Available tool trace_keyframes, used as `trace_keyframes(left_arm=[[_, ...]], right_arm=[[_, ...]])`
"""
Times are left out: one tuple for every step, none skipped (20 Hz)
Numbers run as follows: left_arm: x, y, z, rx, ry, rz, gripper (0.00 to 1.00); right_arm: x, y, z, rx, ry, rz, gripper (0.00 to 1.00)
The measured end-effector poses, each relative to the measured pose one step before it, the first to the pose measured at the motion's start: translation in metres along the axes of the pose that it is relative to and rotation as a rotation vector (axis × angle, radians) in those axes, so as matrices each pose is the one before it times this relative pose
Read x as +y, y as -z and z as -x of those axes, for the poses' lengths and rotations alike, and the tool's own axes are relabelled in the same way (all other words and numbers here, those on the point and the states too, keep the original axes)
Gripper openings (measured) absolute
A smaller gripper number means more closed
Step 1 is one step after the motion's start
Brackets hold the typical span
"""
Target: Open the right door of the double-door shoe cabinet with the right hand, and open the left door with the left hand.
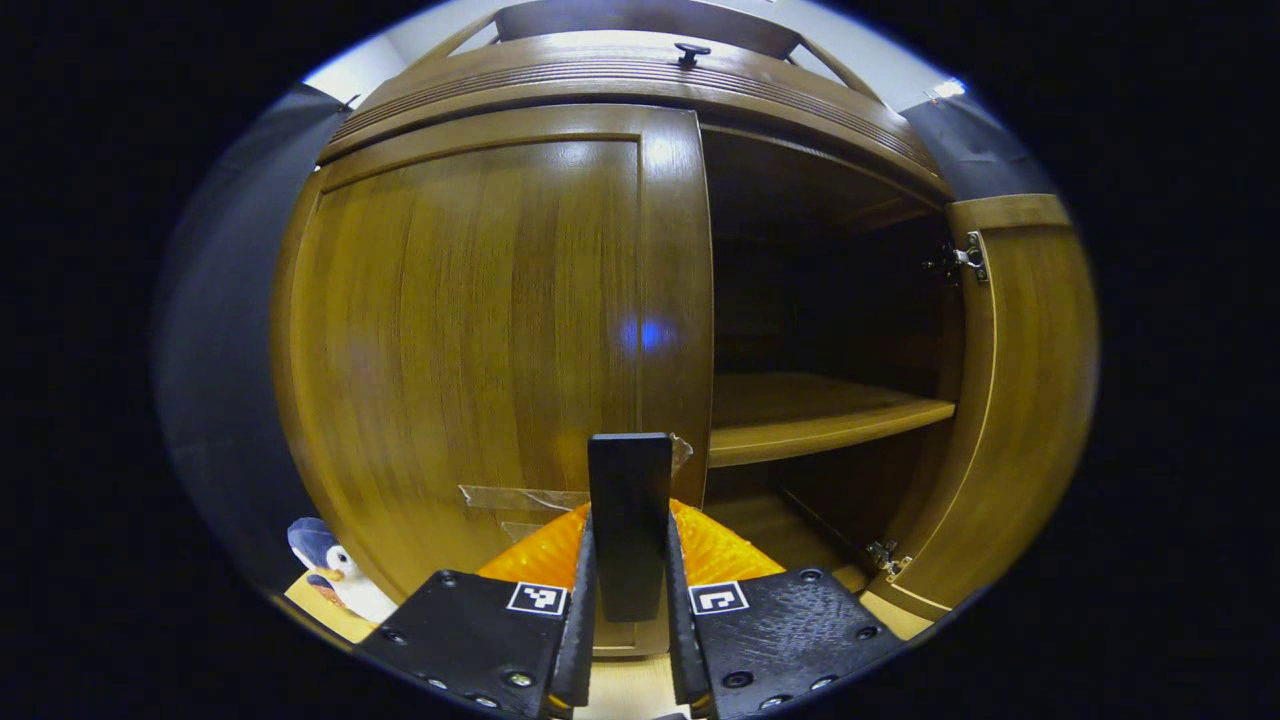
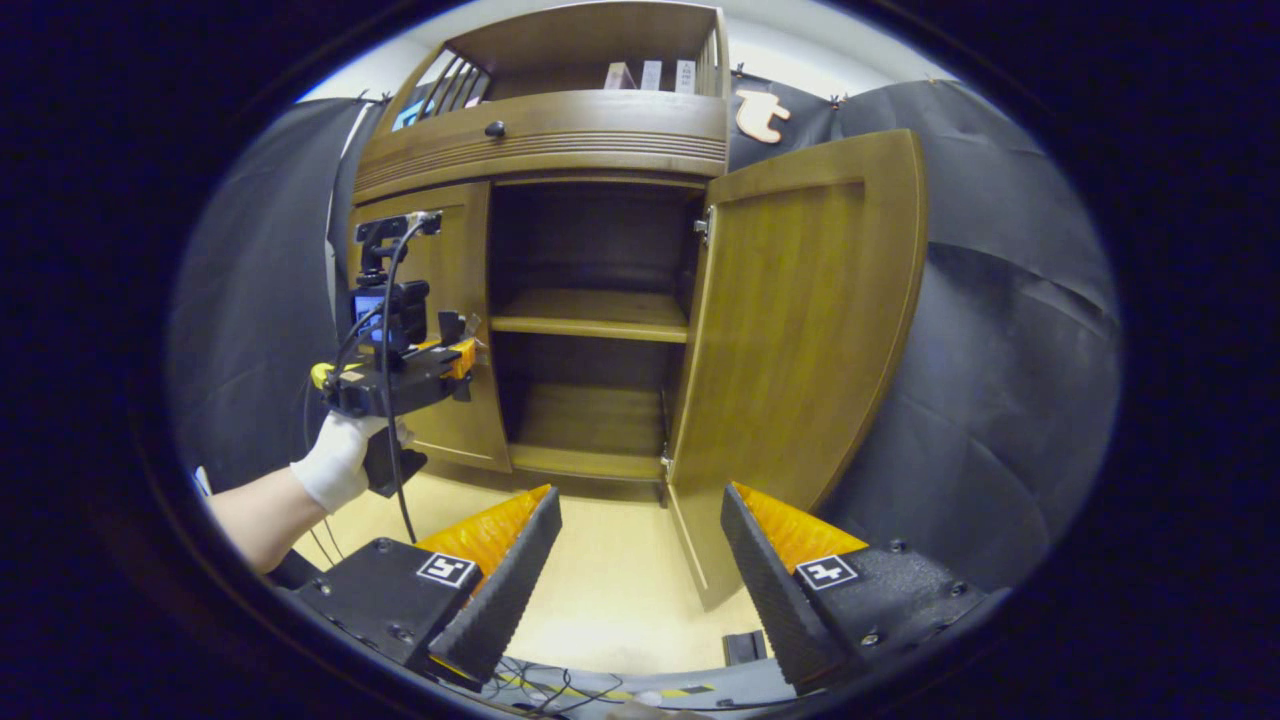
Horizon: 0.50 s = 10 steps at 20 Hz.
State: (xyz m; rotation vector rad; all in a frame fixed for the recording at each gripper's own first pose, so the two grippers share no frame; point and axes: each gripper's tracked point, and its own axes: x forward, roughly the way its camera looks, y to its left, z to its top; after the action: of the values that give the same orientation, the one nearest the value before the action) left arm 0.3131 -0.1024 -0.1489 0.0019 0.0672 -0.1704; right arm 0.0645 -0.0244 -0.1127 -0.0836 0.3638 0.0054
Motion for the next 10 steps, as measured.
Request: trace_keyframes(left_arm=[[-0.00025, -0.00015, 0.00260, 0.00091, 0.00772, 0.00301, 0.30], [0.00072, 0.00054, 0.00274, 0.00468, 0.00458, -0.00270, 0.30], [0.00105, 0.00031, 0.00488, -0.00132, 0.00181, -0.00572, 0.30], [0.00028, 0.00128, 0.00464, 0.00093, 0.00084, -0.00480, 0.30], [0.00049, 0.00071, 0.00666, -0.00151, 0.00097, -0.00096, 0.30], [-0.00030, 0.00105, 0.00548, 0.00194, 0.00086, 0.00340, 0.30], [0.00077, 0.00071, 0.00718, 0.00137, 0.00046, 0.00391, 0.30], [0.00175, 0.00052, 0.00712, 0.00113, -0.00079, 0.00470, 0.30], [0.00089, 0.00112, 0.00771, 0.00213, -0.00120, 0.00291, 0.30], [0.00112, 0.00123, 0.00774, 0.00055, -0.00174, 0.00119, 0.30]], right_arm=[[-0.00061, 0.00010, 0.00091, -0.00083, -0.00049, -0.00108, 1.00], [-0.00108, -0.00012, 0.00234, -0.00226, -0.00041, 0.00028, 1.00], [-0.00004, 0.00048, 0.00101, -0.00220, -0.00032, 0.00170, 1.00], [-0.00035, -0.00001, 0.00028, -0.00142, 0.00083, 0.00118, 1.00], [-0.00004, -0.00025, 0.00134, -0.00119, -0.00202, -0.00047, 1.00], [0.00061, 0.00002, 0.00154, -0.00225, -0.00165, -0.00127, 1.00], [0.00036, 0.00019, 0.00111, -0.00098, -0.00226, -0.00020, 1.00], [-0.00044, 0.00128, 0.00188, -0.00162, -0.00228, -0.00011, 1.00], [0.00063, -0.00007, 0.00114, -0.00086, -0.00248, 0.00051, 1.00], [0.00039, 0.00067, 0.00150, -0.00025, -0.00198, 0.00092, 1.00]])
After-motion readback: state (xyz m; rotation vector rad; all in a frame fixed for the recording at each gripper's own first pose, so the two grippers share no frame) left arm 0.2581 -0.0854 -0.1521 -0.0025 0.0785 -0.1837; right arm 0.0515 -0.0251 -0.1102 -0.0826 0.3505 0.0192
